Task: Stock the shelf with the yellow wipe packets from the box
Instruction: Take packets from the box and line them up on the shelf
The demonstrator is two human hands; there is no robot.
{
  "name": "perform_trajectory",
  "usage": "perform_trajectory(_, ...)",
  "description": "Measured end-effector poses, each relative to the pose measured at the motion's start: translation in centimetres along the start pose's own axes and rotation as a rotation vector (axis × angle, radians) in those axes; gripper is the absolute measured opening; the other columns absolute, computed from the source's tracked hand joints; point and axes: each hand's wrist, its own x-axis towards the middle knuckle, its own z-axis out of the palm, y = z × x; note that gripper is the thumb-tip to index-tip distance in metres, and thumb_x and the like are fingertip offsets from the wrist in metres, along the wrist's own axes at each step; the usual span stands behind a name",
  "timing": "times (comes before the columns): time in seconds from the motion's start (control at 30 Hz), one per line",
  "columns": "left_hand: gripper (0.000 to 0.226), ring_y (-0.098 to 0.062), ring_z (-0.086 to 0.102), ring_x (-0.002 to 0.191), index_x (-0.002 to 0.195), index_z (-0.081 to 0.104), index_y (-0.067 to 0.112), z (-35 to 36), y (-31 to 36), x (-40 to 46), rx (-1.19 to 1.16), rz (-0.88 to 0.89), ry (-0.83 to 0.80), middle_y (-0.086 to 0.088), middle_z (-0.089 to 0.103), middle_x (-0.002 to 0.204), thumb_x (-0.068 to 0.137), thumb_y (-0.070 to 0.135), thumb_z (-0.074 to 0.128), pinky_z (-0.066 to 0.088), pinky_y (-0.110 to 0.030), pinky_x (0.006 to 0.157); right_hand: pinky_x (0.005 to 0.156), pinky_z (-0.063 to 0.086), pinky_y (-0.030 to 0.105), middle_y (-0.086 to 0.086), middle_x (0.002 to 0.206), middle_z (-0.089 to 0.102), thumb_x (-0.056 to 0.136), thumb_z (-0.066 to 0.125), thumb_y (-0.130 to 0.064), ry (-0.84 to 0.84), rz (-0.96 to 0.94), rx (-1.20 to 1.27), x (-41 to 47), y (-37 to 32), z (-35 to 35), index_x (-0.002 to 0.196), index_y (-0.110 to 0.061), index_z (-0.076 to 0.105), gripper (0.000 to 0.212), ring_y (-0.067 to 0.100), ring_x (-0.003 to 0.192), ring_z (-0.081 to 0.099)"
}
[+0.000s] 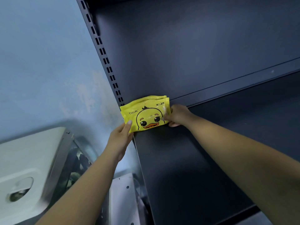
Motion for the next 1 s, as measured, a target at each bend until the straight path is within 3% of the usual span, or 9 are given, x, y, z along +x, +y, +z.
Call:
perform_trajectory(0.07,0.035,-0.017,0.054,0.11,0.125,0.051,0.012,0.2,0.2,-0.1,-0.009,-0.032,0.014,0.0,0.06,0.113,0.095,0.03,0.046,0.039,-0.023,0.096,0.081,0.056,0.039,0.016,0.085,0.066,0.081,0.069,-0.026,0.034,-0.001,0.006,-0.1,0.2,0.0,0.095,-0.004,0.054,0.03,0.031,0.082,0.069)
perform_trajectory(0.13,0.024,-0.018,0.053,0.105,0.116,0.049,0.019,0.2,0.3,-0.5,-0.004,-0.045,0.041,0.004,0.058,0.101,0.095,0.03,0.045,0.04,-0.027,0.097,0.079,0.055,0.038,0.015,0.083,0.066,0.083,0.066,-0.03,0.056,-0.01,-0.002,-0.7,0.3,-0.1,0.094,-0.002,0.054,0.033,0.032,0.079,0.069)
perform_trajectory(0.23,0.018,-0.02,0.05,0.107,0.103,0.052,0.019,-0.4,0.4,-1.4,0.046,-0.055,0.121,-0.003,0.051,0.114,0.094,0.034,0.047,0.042,-0.031,0.093,0.076,0.055,0.036,0.015,0.085,0.066,0.087,0.058,-0.041,0.072,-0.042,-0.02,-1.8,0.6,-0.6,0.104,0.002,0.056,0.046,0.031,0.082,0.069)
perform_trajectory(0.33,0.042,-0.018,0.051,0.107,0.13,0.048,0.011,-1.0,0.6,-2.9,0.104,-0.01,0.211,-0.005,0.049,0.123,0.094,0.033,0.048,0.043,-0.029,0.087,0.084,0.051,0.038,0.014,0.097,0.065,0.086,0.058,-0.044,0.135,-0.082,-0.127,-3.3,0.5,-1.5,0.113,-0.003,0.054,0.05,0.031,0.094,0.065)
perform_trajectory(0.4,0.041,-0.016,0.053,0.104,0.13,0.048,0.011,-1.1,0.8,-4.5,0.159,0.049,0.221,-0.004,0.054,0.119,0.094,0.031,0.048,0.043,-0.029,0.084,0.082,0.045,0.03,0.011,0.11,0.064,0.085,0.059,-0.042,0.163,-0.105,-0.238,-5.0,-0.1,-1.8,0.117,-0.008,0.054,0.047,0.027,0.102,0.06)
perform_trajectory(0.53,0.021,-0.014,0.056,0.102,0.107,0.061,0.021,-0.8,1.8,-8.4,0.382,0.185,0.139,-0.003,0.062,0.114,0.093,0.032,0.049,0.045,-0.032,0.093,0.085,0.042,0.029,0.006,0.118,0.061,0.086,0.059,-0.041,0.17,-0.2,-0.339,-9.9,-1.6,-1.6,0.114,-0.014,0.059,0.039,0.024,0.11,0.055)
perform_trajectory(0.73,0.031,-0.001,0.048,0.096,0.118,0.061,0.02,-1.1,2.1,-15.1,0.738,0.406,-0.003,0.007,0.061,0.117,0.091,0.032,0.053,0.032,-0.015,0.085,0.081,0.044,0.03,0.0,0.101,0.065,0.086,0.059,-0.04,0.189,-0.263,-0.396,-19.8,-2.9,-0.7,0.096,-0.019,0.065,0.024,0.02,0.098,0.057)
perform_trajectory(0.87,0.031,-0.004,0.048,0.096,0.121,0.059,0.021,-2.8,1.0,-20.5,0.808,0.516,-0.122,0.008,0.061,0.115,0.092,0.031,0.052,0.031,-0.013,0.083,0.08,0.044,0.028,-0.006,0.092,0.057,0.087,0.058,-0.039,0.246,-0.202,-0.426,-27.1,-2.2,0.8,0.1,-0.021,0.062,0.023,0.017,0.096,0.056)
perform_trajectory(1.0,0.028,-0.013,0.055,0.092,0.116,0.061,0.018,-4.7,-1.7,-25.4,0.875,0.626,-0.256,0.005,0.063,0.113,0.092,0.028,0.052,0.031,-0.011,0.069,0.081,0.047,0.031,-0.002,0.099,0.063,0.089,0.056,-0.038,0.267,-0.087,-0.474,-34.4,0.1,3.0,0.1,-0.018,0.061,0.023,0.018,0.097,0.057)
